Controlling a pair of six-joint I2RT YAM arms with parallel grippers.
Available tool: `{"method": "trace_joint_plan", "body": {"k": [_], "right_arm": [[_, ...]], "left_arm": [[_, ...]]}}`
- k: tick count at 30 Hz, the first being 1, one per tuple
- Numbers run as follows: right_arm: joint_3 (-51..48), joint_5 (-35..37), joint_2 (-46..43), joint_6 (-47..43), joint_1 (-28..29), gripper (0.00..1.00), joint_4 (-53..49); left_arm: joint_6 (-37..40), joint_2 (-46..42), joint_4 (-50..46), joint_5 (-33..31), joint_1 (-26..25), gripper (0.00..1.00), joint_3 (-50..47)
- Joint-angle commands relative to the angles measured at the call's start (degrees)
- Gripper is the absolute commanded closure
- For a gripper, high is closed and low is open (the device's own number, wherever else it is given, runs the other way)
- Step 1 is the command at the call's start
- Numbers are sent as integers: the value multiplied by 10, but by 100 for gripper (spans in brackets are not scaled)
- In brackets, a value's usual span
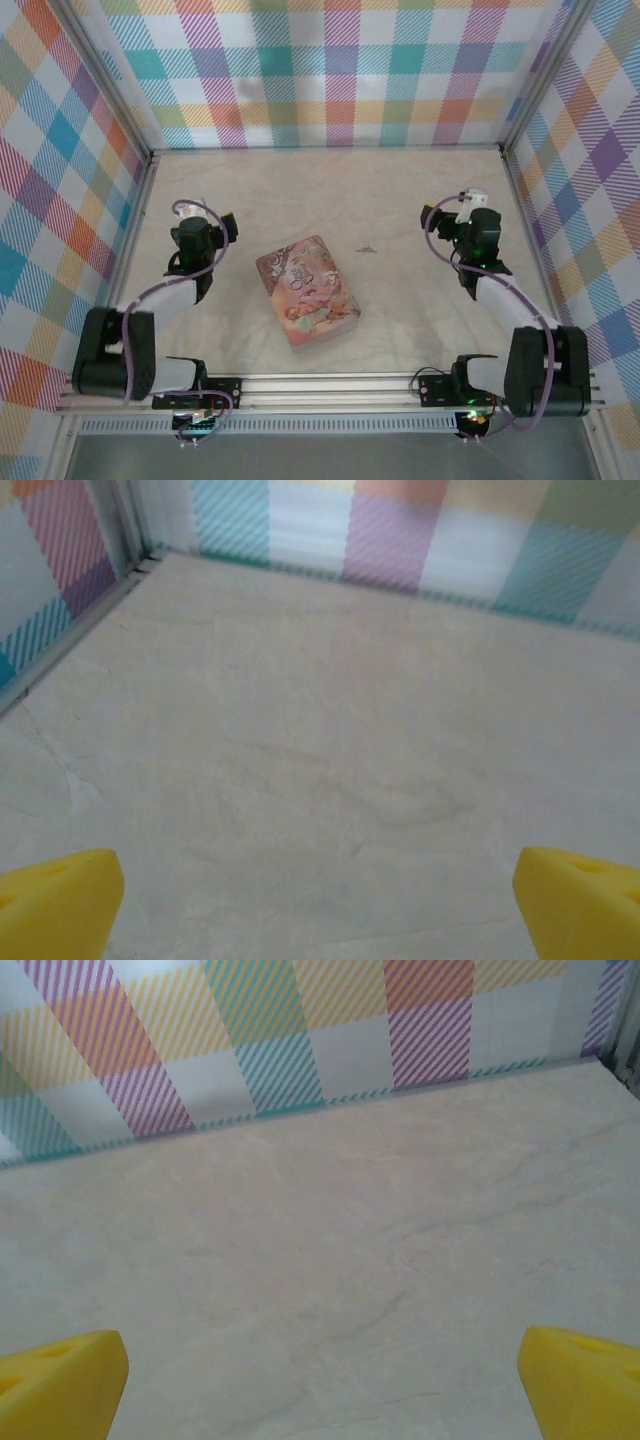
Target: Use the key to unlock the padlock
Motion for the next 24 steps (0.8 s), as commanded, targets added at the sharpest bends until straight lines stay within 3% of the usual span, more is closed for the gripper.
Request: {"method": "trace_joint_plan", "body": {"k": [1, 2, 7, 12, 15, 18, 20, 24], "right_arm": [[62, 39, -27, 193, -6, 0, -198], [77, -5, -26, 193, -16, 0, -224], [131, -167, 2, 167, -21, 0, -300], [135, -264, 19, 177, -11, 4, -335], [137, -300, 38, 176, 13, 10, -359], [142, -322, 61, 175, 56, 14, -376], [144, -335, 79, 177, 92, 16, -381], [139, -345, 108, 176, 164, 18, -383]], "left_arm": [[-219, -62, -182, -58, 18, 0, 52], [-277, -74, -246, -48, 29, 0, 72], [-300, -105, -352, 108, 38, 0, 106], [-321, -118, -488, 197, 18, 4, 121], [-342, -156, -500, 242, -6, 9, 86], [-374, -193, -486, 282, -33, 7, 46], [-406, -207, -445, 309, -59, 9, 15], [-430, -195, -390, 297, -131, 10, 2]]}}
